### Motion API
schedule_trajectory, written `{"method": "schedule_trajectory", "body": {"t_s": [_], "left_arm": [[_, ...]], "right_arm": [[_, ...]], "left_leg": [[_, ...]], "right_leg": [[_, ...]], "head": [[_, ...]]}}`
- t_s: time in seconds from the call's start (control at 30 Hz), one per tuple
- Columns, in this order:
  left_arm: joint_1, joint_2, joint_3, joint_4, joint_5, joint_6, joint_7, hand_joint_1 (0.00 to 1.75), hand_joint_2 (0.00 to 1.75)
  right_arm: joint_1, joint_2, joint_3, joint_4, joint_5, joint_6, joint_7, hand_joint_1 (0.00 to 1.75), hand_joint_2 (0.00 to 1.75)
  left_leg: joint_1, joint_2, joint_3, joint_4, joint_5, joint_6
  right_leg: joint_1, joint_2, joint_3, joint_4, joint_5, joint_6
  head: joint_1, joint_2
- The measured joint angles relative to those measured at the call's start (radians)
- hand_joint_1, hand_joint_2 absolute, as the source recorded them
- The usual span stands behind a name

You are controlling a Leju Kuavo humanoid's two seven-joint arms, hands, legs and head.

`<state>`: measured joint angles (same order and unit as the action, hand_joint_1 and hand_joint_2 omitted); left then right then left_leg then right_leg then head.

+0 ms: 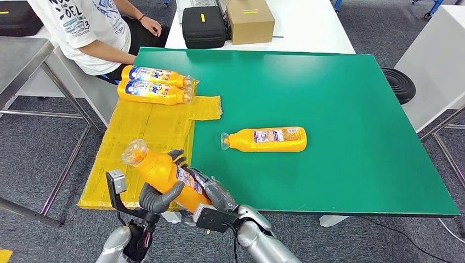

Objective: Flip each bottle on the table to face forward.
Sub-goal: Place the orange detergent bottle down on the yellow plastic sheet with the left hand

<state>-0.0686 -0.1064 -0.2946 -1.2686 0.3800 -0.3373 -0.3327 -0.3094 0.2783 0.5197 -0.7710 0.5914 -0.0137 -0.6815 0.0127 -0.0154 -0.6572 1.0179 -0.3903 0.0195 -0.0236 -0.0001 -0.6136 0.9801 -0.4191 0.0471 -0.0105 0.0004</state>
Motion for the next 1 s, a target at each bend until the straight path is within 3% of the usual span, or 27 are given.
{"method": "schedule_trajectory", "body": {"t_s": [0.07, 0.63, 0.83, 1.0], "left_arm": [[0.002, 0.000, 0.000, -0.004, -0.001, 0.008, -0.003, 1.75, 1.75], [-0.047, -0.001, 0.025, -0.047, -0.133, 0.186, -0.067, 1.75, 1.75], [-0.139, 0.029, 0.078, -0.074, -0.345, 0.348, -0.081, 1.75, 1.75], [-0.222, 0.066, 0.112, -0.075, -0.424, 0.385, -0.063, 1.75, 1.75]], "right_arm": [[0.000, 0.000, 0.001, 0.000, -0.003, -0.008, 0.003, 0.00, 0.00], [0.001, -0.017, -0.013, -0.018, 0.004, -0.076, 0.041, 0.00, 0.00], [0.030, -0.052, -0.018, -0.111, 0.022, -0.098, 0.074, 0.00, 0.00], [0.053, -0.089, -0.030, -0.209, 0.032, -0.096, 0.095, 0.00, 0.00]], "left_leg": [[0.000, 0.000, 0.000, 0.000, 0.000, 0.000], [0.000, 0.000, 0.000, 0.000, 0.000, 0.000], [0.000, 0.000, 0.000, 0.000, 0.001, 0.000], [0.000, 0.000, 0.000, 0.000, 0.001, -0.001]], "right_leg": [[0.000, 0.000, 0.000, 0.000, 0.000, 0.000], [0.000, 0.000, 0.000, 0.000, 0.000, 0.000], [0.000, 0.000, 0.000, 0.000, 0.000, 0.000], [0.000, 0.000, 0.000, 0.001, 0.001, 0.000]], "head": [[0.000, 0.000], [0.000, 0.000], [0.000, 0.000], [0.000, 0.000]]}}
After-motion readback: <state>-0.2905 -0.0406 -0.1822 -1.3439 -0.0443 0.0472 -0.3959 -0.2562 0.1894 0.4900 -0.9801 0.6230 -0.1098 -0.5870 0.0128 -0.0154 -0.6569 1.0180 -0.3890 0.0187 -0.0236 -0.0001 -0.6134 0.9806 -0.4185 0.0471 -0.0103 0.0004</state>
